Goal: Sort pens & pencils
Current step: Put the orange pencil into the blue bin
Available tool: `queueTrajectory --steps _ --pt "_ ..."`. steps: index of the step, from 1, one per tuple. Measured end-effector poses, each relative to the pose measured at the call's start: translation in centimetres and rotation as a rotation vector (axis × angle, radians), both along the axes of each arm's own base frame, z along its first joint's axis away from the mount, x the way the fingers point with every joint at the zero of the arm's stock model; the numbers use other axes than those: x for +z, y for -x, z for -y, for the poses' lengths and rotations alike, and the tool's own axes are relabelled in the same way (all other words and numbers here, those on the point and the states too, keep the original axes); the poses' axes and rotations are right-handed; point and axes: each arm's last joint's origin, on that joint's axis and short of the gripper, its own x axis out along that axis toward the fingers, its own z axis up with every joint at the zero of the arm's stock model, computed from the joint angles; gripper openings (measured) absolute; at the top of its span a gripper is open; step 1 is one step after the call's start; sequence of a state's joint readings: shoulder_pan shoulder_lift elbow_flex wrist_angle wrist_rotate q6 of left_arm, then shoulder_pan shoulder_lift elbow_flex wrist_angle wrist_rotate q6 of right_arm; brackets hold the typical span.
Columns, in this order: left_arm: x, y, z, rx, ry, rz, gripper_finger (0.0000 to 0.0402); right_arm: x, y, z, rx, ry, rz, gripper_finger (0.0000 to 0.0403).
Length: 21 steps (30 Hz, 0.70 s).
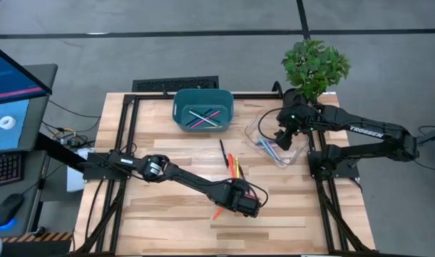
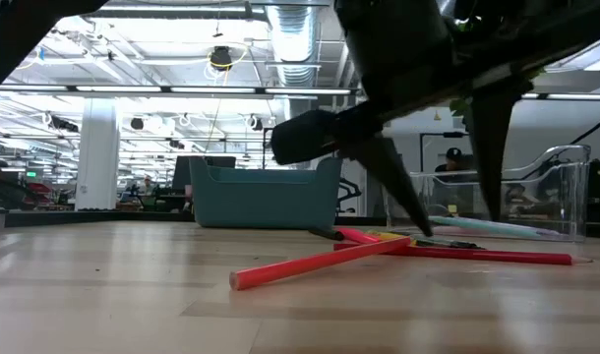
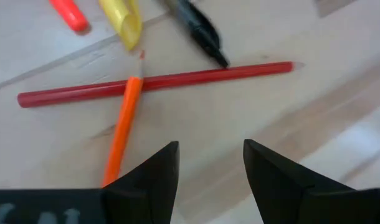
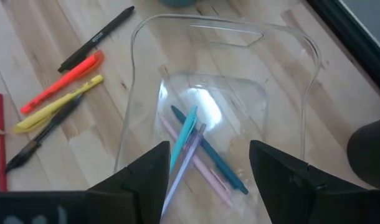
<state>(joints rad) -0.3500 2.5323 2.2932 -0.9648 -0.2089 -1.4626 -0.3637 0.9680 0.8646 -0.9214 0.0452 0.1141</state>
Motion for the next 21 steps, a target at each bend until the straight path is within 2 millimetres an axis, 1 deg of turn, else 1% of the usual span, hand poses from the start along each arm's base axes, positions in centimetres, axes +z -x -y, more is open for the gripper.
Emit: queueTrajectory --steps 10,12,17,21 --pt "0.1 -0.1 0.1 -0.002 0.031 0.007 0.0169 0.1 -0.2 0.1 0.009 0.011 0.015 0.0239" --pt "0.6 0.0 0.1 -0.004 0.039 0.011 0.0169 0.1 -0.2 0.1 0.009 0.012 0.016 0.0239" --pt "2.5 0.5 0.1 -0.007 0.064 0.028 0.0169 0.1 -0.2 0.1 0.009 0.014 0.022 0.0239" --pt "3.4 1.3 0.0 0.009 0.047 -0.008 0.0169 0.1 -0.2 0.1 0.010 0.014 0.024 0.0239"
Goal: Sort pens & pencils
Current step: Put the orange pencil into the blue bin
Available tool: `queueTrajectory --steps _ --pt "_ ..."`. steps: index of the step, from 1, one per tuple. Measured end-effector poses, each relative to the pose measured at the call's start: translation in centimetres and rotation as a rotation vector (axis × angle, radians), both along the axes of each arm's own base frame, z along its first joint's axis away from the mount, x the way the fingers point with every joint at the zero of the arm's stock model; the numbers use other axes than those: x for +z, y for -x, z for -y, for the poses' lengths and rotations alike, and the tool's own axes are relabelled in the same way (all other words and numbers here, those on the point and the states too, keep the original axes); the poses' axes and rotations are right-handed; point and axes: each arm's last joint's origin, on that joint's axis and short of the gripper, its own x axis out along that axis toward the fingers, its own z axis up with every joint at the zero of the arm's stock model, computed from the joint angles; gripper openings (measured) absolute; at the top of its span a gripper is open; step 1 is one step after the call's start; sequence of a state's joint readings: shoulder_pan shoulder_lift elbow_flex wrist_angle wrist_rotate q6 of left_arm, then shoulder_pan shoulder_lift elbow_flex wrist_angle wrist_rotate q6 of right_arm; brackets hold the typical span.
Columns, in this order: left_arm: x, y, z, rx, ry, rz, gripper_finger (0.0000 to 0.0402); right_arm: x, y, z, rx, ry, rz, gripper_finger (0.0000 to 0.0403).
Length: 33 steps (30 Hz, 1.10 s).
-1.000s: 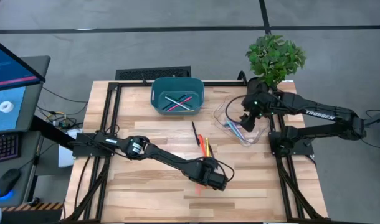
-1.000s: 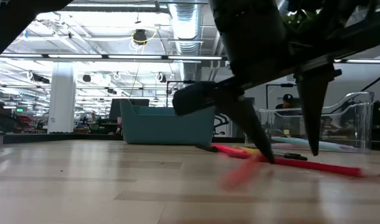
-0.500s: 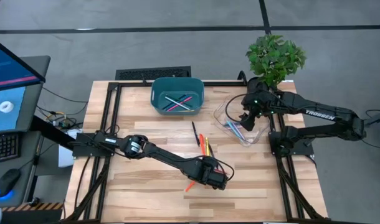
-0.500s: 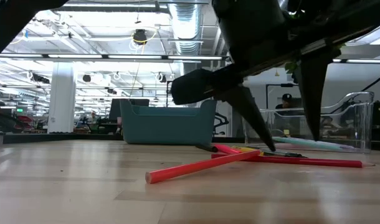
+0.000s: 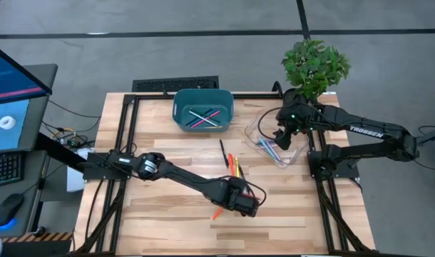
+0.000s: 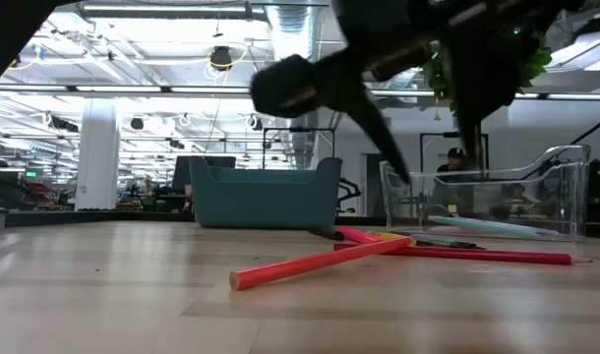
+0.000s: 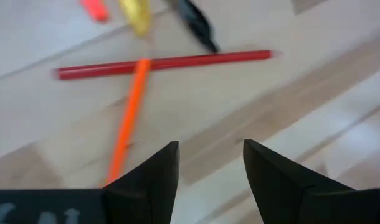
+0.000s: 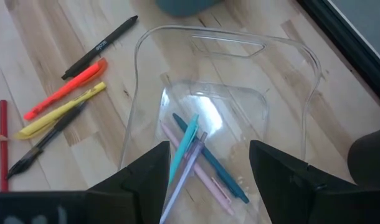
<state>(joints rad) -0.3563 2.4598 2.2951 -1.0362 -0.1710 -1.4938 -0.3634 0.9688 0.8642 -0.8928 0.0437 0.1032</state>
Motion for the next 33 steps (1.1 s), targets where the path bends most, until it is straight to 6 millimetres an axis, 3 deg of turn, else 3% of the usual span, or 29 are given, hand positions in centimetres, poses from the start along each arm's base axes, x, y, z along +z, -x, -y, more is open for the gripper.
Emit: queueTrajectory --steps 12,18,23,29,31,33 --pt "-1.9 0.7 0.4 0.015 -0.074 -0.084 0.0169 0.0 0.0 0.0 0.006 0.004 0.001 0.0239" --pt "-4.6 0.6 0.2 -0.034 -0.104 -0.186 0.0169 0.0 0.0 0.0 0.006 0.006 0.003 0.0239" --pt "-5.1 0.4 -0.3 -0.070 -0.091 -0.216 0.0166 0.1 -0.1 0.0 0.007 0.011 0.009 0.0239" --pt "-4.4 0.3 -0.4 -0.102 -0.069 -0.209 0.0133 0.0 0.0 0.1 0.020 0.018 0.002 0.0239" --pt "-3.1 0.6 -0.5 -0.109 -0.080 -0.214 0.0124 0.0 0.0 0.1 0.018 0.017 -0.003 0.0239" --pt "-0.5 1.8 -0.7 -0.105 -0.129 -0.245 0.0119 0.0 0.1 0.2 0.020 0.022 -0.005 0.0239"
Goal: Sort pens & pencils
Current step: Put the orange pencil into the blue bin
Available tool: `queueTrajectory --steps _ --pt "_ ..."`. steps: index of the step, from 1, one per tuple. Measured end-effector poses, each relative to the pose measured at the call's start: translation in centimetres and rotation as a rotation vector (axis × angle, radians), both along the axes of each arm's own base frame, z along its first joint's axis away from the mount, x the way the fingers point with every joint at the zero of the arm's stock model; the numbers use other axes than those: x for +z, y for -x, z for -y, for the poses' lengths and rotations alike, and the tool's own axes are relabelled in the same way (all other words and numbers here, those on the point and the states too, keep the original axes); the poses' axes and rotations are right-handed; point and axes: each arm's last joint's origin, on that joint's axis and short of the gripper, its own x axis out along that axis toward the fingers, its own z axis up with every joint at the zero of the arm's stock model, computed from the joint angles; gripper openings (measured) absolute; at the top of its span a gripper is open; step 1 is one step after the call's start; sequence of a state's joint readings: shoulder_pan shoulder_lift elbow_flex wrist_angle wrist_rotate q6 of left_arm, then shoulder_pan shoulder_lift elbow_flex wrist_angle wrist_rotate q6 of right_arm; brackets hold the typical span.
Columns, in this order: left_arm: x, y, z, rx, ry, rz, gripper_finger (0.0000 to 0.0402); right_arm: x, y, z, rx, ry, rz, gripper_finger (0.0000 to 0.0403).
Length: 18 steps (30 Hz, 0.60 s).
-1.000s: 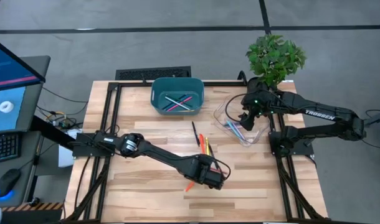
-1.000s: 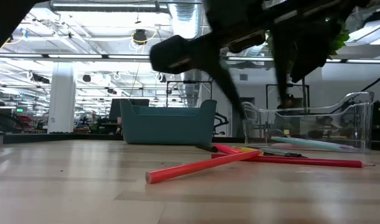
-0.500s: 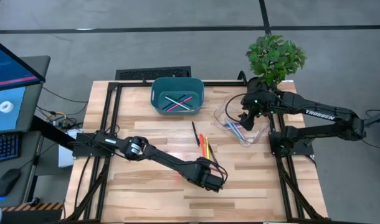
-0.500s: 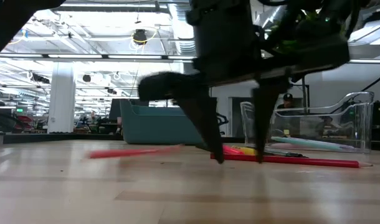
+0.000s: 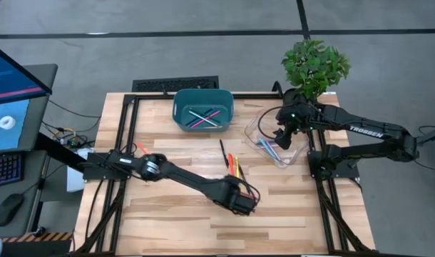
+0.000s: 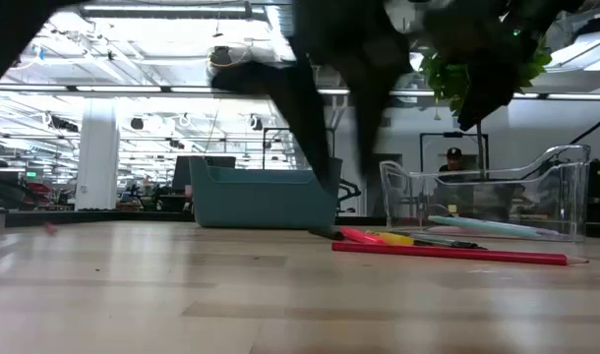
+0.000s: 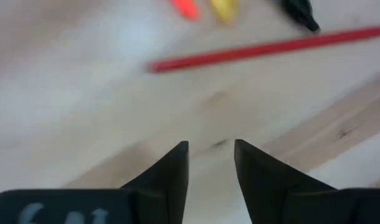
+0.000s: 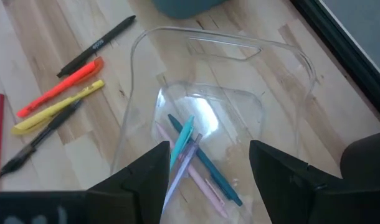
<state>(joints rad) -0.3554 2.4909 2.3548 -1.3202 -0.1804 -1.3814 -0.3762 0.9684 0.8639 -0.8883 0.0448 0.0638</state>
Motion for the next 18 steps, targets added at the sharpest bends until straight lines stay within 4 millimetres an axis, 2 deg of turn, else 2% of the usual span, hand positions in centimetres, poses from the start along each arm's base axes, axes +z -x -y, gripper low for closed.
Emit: queueTrajectory --steps 4,6,8,11,13,15,18 --pt "6.2 3.4 -1.2 0.030 -0.083 -0.010 0.0116 0.0 0.0 0.2 0.003 -0.003 0.010 0.0239" --pt "7.6 4.7 -1.8 0.046 -0.134 -0.045 0.0116 0.1 0.0 0.3 0.012 -0.023 0.025 0.0239" --pt "8.8 5.1 -2.6 0.036 -0.152 -0.007 0.0116 0.1 0.0 0.3 0.021 -0.042 0.032 0.0239" --pt "10.9 7.0 -5.0 0.108 -0.151 -0.004 0.0116 0.1 0.0 0.3 0.025 -0.045 0.034 0.0239" --pt "10.5 7.9 -6.3 0.164 -0.160 -0.031 0.0116 0.1 0.0 0.3 0.024 -0.046 0.033 0.0239" --pt "9.0 8.9 -7.2 0.243 -0.190 -0.089 0.0116 0.1 0.0 0.3 0.024 -0.046 0.033 0.0239" --pt "8.1 11.7 -8.7 0.332 -0.170 -0.173 0.0116 0.1 0.0 0.3 0.024 -0.046 0.033 0.0239"
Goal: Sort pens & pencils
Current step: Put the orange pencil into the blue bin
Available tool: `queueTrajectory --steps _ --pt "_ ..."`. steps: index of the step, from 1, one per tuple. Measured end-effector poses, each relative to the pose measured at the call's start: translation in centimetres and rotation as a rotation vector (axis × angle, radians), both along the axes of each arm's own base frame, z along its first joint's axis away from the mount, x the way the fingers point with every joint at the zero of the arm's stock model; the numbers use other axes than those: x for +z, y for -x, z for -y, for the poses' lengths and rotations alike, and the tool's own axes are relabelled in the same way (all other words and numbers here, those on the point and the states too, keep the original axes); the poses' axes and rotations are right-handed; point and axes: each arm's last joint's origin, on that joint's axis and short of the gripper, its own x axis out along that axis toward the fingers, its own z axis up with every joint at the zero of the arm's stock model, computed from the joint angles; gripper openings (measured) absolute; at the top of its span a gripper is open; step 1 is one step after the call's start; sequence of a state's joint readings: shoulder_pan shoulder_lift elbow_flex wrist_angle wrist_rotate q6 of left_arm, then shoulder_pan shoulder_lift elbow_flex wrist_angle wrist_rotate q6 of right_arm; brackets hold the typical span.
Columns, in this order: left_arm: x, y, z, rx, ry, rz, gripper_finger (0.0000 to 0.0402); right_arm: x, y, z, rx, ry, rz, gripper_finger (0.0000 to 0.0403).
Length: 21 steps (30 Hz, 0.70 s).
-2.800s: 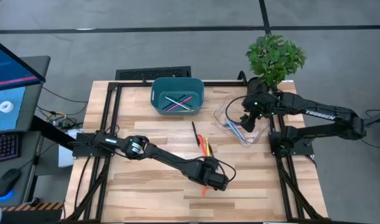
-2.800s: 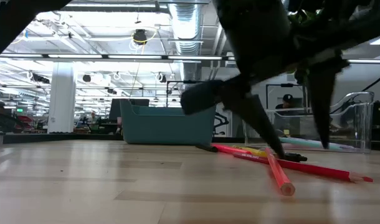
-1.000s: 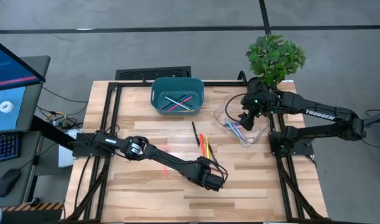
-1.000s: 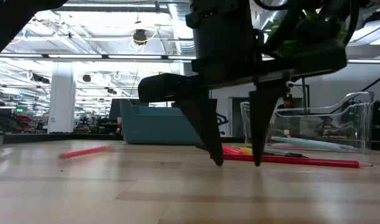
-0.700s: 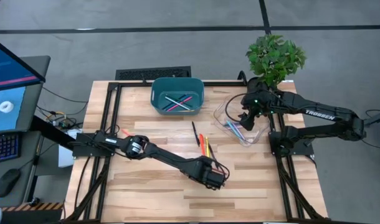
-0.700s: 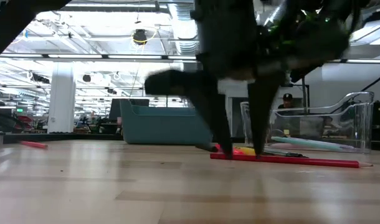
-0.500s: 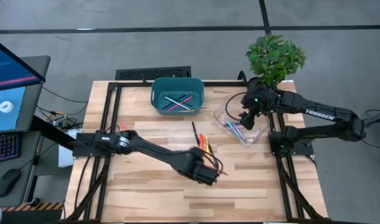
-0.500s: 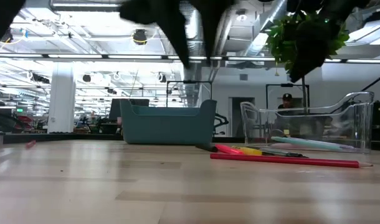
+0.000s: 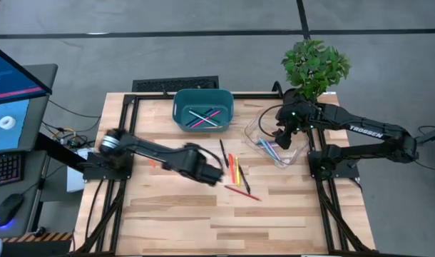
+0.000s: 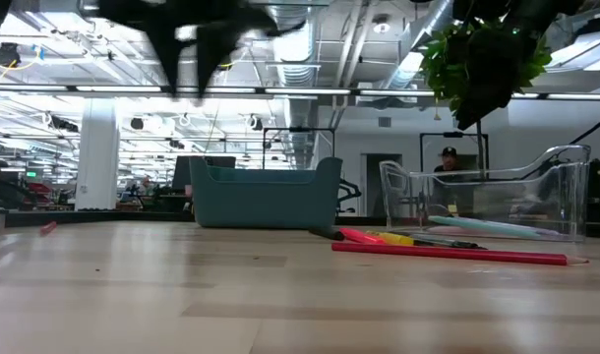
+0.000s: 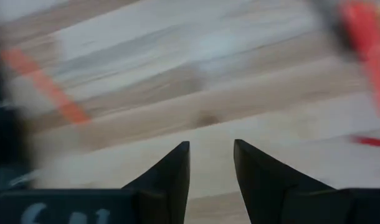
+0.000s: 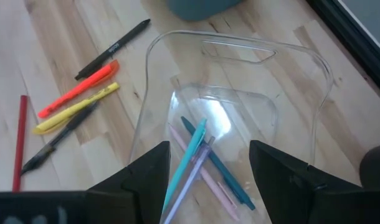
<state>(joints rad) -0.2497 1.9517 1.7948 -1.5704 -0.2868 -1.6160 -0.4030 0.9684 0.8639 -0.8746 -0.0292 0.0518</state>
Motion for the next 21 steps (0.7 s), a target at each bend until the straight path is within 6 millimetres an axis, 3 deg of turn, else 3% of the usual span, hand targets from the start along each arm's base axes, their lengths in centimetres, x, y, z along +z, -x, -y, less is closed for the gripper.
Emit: queueTrajectory --steps 5,10,14,21 --pt "-3.9 4.5 -1.7 0.176 0.024 -0.091 0.0116 0.0 0.0 0.0 -0.028 -0.017 0.006 0.0239" --pt "-6.4 9.1 -3.1 0.344 0.030 -0.133 0.0116 0.0 0.0 0.1 -0.035 -0.014 0.015 0.0239" --pt "-7.9 11.2 -4.1 0.444 0.008 -0.116 0.0116 0.2 -0.1 0.4 -0.072 -0.017 0.042 0.0239" --pt "-11.0 13.2 -5.7 0.586 -0.026 -0.142 0.0116 0.3 -0.1 0.8 -0.101 -0.016 0.059 0.0239"
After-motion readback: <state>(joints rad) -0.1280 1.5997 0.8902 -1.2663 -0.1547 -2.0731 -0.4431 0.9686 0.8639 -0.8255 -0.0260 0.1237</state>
